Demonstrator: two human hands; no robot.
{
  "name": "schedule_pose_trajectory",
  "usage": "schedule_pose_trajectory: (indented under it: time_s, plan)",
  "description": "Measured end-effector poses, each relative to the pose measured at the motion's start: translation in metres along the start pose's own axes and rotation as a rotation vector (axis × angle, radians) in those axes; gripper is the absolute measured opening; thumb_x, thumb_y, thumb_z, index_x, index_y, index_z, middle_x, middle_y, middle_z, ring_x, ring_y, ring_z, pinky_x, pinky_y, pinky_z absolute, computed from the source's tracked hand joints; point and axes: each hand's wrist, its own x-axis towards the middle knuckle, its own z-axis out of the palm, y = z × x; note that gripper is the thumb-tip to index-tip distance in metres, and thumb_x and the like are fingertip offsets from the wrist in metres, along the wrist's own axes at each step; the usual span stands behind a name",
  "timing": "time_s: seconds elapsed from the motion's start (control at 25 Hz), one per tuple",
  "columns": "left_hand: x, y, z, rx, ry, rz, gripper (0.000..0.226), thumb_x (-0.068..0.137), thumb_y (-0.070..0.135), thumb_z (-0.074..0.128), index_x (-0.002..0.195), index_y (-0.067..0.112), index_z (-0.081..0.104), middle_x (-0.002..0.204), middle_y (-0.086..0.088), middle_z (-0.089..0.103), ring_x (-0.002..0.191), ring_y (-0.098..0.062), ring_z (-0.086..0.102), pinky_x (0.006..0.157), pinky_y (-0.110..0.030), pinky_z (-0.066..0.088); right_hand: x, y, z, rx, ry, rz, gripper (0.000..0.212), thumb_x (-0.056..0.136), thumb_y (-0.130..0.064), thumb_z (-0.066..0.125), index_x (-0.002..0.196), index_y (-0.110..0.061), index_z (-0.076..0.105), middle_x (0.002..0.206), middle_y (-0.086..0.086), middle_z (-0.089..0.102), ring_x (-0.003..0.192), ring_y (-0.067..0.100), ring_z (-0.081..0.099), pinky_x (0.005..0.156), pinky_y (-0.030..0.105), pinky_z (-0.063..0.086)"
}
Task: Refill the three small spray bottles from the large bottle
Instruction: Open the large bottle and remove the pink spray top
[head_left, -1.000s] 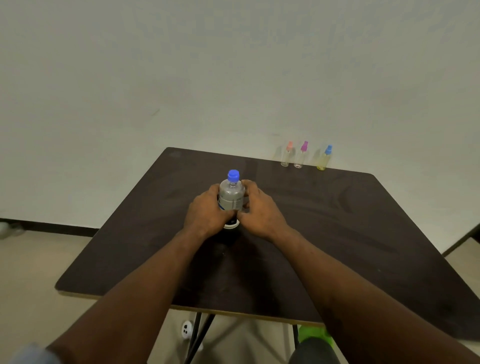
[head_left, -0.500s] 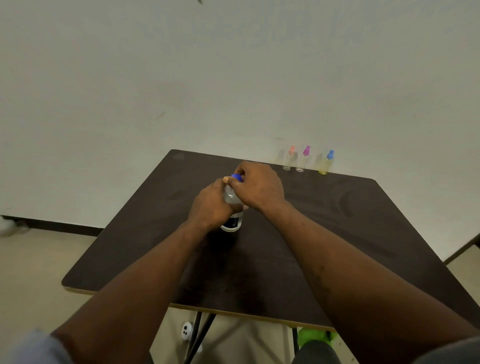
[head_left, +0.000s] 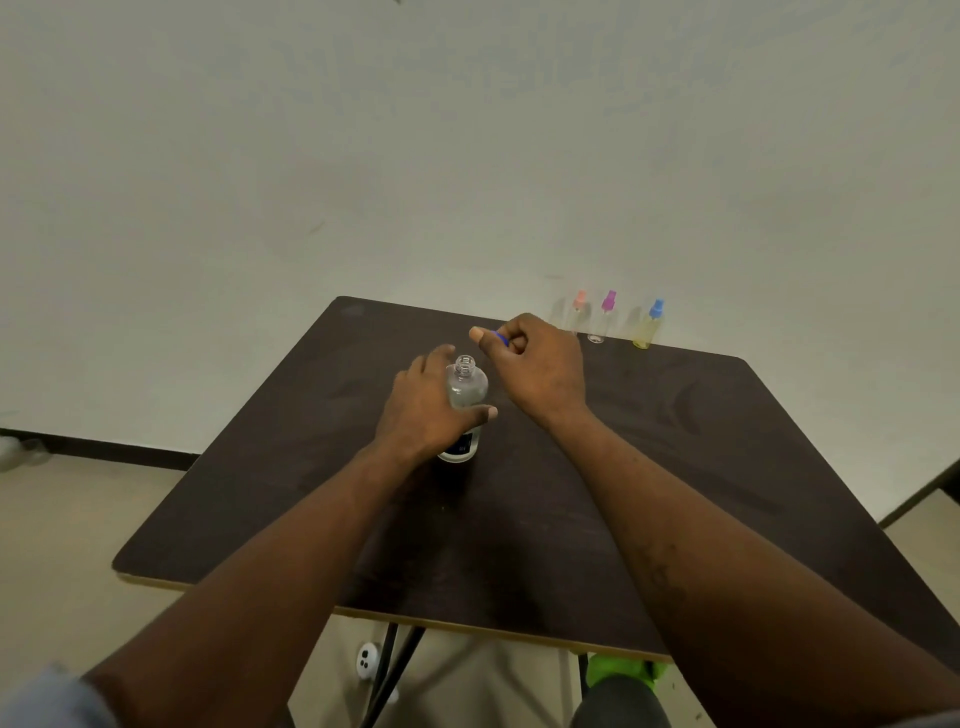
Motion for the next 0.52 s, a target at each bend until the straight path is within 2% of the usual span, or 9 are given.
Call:
schedule_pose_trajectory:
  time_s: [0.08,0.2,0.28,0.4,0.52]
  plan:
    - [-0.002,0.011,0.000,0.052,0.145,0.070,0.106,0.073,0.057,0.084,0.158,0.022,0.031,0.154,-0.007,0.043,0.138,-0.030,0.039,0.107,-0.046,0.041,-0.011,0.023,-0.006,0.069,0.026,0.059,0.028,0.088,-0.054,0.077,0.083,-0.028,0.068,0.071,-0.008,0.069,0.066,0.006,0.065,0.060,0.022,0.051]
    - [-0.007,0.034,-0.001,0.177,0.441,0.298,0.092,0.077,0.055,0.071,0.154,0.020,0.036,0.144,-0.007,0.046,0.125,-0.028,0.044,0.095,-0.044,0.044,-0.025,0.057,-0.018,0.065,0.020,0.122,0.020,0.090,-0.038,0.080,0.092,-0.024,0.065,0.081,-0.008,0.069,0.073,0.007,0.066,0.062,0.017,0.049]
    - [-0.009,0.050,0.004,0.244,0.528,0.416,0.085,0.078,0.051,0.068,0.151,0.017,0.040,0.138,-0.008,0.049,0.119,-0.028,0.046,0.091,-0.040,0.042,-0.029,0.076,-0.029,0.062,0.006,0.154,0.018,0.092,-0.030,0.078,0.102,-0.024,0.065,0.091,-0.009,0.068,0.081,0.007,0.066,0.068,0.016,0.050]
    - [-0.013,0.068,0.027,0.297,0.448,0.562,0.076,0.083,0.040,0.069,0.150,0.015,0.044,0.133,-0.008,0.053,0.115,-0.026,0.049,0.090,-0.039,0.045,-0.031,0.100,-0.044,0.042,-0.021,0.146,0.026,0.096,-0.023,0.073,0.122,-0.023,0.070,0.108,-0.008,0.070,0.096,0.006,0.066,0.082,0.020,0.055]
    - [-0.009,0.075,0.053,0.220,0.218,0.534,0.067,0.087,0.034,0.071,0.147,0.020,0.045,0.128,-0.003,0.056,0.113,-0.019,0.050,0.092,-0.039,0.052,-0.027,0.121,-0.054,0.018,-0.016,0.152,0.021,0.096,-0.023,0.075,0.117,-0.023,0.073,0.104,-0.011,0.072,0.094,0.002,0.068,0.083,0.020,0.057]
